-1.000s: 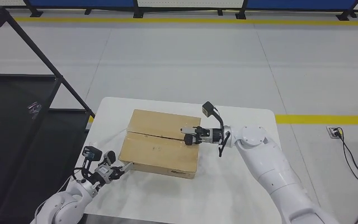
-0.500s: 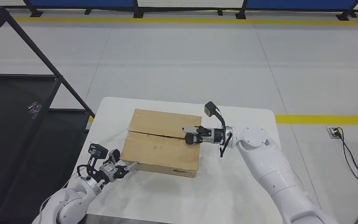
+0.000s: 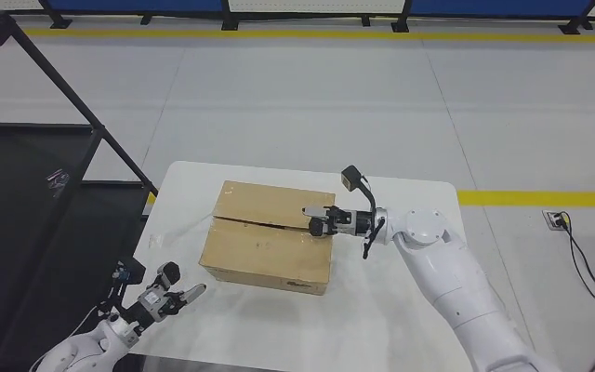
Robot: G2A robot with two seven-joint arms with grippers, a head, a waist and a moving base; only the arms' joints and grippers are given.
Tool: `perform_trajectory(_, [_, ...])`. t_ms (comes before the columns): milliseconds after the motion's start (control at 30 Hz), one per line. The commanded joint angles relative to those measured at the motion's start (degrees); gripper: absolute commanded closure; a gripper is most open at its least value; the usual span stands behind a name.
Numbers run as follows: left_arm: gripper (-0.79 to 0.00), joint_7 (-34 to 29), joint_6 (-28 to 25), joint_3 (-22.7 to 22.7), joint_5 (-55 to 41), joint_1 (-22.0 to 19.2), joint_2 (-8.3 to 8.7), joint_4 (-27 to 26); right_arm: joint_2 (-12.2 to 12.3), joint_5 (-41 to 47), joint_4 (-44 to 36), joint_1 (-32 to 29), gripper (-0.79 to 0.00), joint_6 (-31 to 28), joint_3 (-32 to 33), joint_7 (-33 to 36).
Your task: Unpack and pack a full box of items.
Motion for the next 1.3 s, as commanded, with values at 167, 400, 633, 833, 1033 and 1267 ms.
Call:
perform_trajectory(167, [-0.785, 0.04, 0.60, 0.09, -0.08, -0.08, -0.02, 0.06, -0.02, -0.26, -0.59, -0.40, -0.785, -0.04, -0.18, -0.31])
perform_trajectory(400, [-0.785, 2.87, 4.39, 0.05, -13.59, -0.51, -0.94, 1.99, 0.47, -3.03, -5.01, -2.78, -0.785, 1.76, -0.27, -3.11])
perform_trajectory(633, [-0.785, -0.29, 8.29, -1.54, -24.81, -2.42, -1.28, 4.78, 0.99, -3.18, -6.31, -4.12, -0.785, 2.05, 0.50, -3.41])
perform_trajectory(833, [-0.785, -5.75, 7.72, -1.19, -34.23, -3.95, -1.58, 7.17, 1.23, -3.20, -7.19, -4.75, -0.785, 2.31, 0.67, -3.61])
perform_trajectory(1033, [-0.785, -20.40, 8.81, -0.44, -39.53, -7.00, -1.08, 9.15, 1.37, -3.02, -7.47, -5.03, -0.785, 2.48, 0.63, -3.66])
perform_trajectory(1267, [-0.785, -20.40, 8.81, -0.44, -39.53, -7.00, -1.08, 9.15, 1.47, -3.20, -7.63, -5.02, -0.785, 2.55, 0.33, -3.55])
